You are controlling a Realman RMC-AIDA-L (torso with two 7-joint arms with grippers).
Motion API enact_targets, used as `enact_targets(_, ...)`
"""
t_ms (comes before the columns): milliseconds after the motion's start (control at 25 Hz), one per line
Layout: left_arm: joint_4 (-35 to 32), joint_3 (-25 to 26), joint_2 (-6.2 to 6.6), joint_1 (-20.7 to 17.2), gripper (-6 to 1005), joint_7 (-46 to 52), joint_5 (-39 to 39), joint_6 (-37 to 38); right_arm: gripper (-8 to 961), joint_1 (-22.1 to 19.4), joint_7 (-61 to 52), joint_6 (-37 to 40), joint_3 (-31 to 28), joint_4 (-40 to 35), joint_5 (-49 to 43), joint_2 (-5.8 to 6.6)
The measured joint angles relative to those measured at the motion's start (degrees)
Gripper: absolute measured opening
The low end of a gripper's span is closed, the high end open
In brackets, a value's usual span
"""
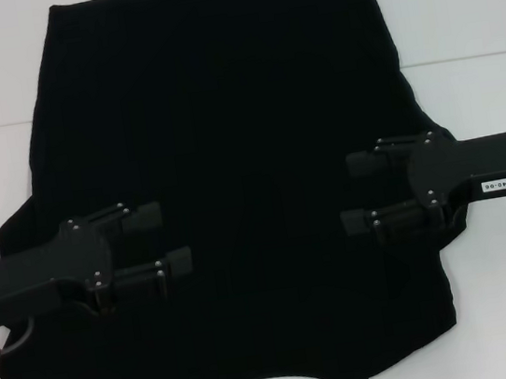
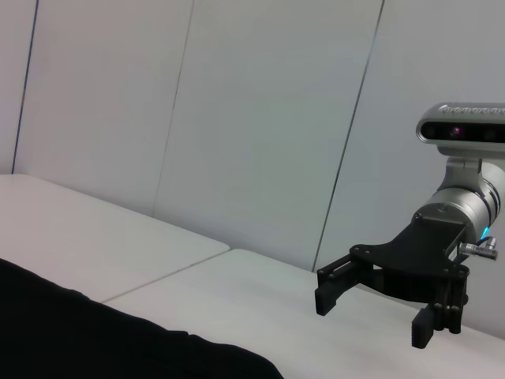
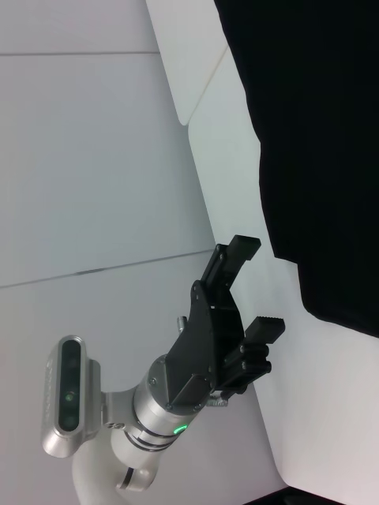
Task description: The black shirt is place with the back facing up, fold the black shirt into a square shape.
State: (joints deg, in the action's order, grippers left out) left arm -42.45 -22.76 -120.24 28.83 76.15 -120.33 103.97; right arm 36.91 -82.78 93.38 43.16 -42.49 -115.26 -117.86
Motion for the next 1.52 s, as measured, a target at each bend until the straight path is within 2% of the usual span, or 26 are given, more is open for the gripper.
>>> enact_targets(560, -0.1, 0.5, 0.0, 0.0, 804, 1.8, 0.2, -0.9, 915, 0.1, -0.3, -0.3, -0.2, 0.0, 0.2, -0.07)
enact_targets(760, -0.4, 3.0, 0.42, 0.5, 795, 14.4, 0.6, -8.7, 915, 0.1, -1.4, -1.0, -1.0, 0.0, 0.5, -0.46)
enact_targets(840, -0.6, 3.0, 0.49, 0.5, 791, 16.4, 0.6, -10.1, 915, 0.2, -1.9, -1.4, -1.1, 0.0, 0.6, -0.67)
enact_targets(880, -1.8, 2.8, 0.63, 0.5, 790, 21.9, 0.2, -13.3, 915, 0.3, -2.2, -1.7, -1.1, 0.0, 0.6, -0.82)
enact_targets(1000, -3.7, 2.8, 0.68, 0.4, 784, 26.4, -1.0, -15.1, 915, 0.7, -3.0, -2.5, -1.1, 0.1, 0.6, -1.22)
enact_targets(1320, -13.5, 3.0, 0.79, 0.5, 770, 41.2, -11.8, -17.6, 914, 1.6, -4.2, -3.4, -1.0, 0.3, 0.6, -1.67)
enact_targets(1520, -16.4, 3.1, 1.2, 0.7, 761, 48.3, -19.3, -19.5, 914, 2.0, -4.4, -4.3, -1.0, 1.6, 0.6, -1.68)
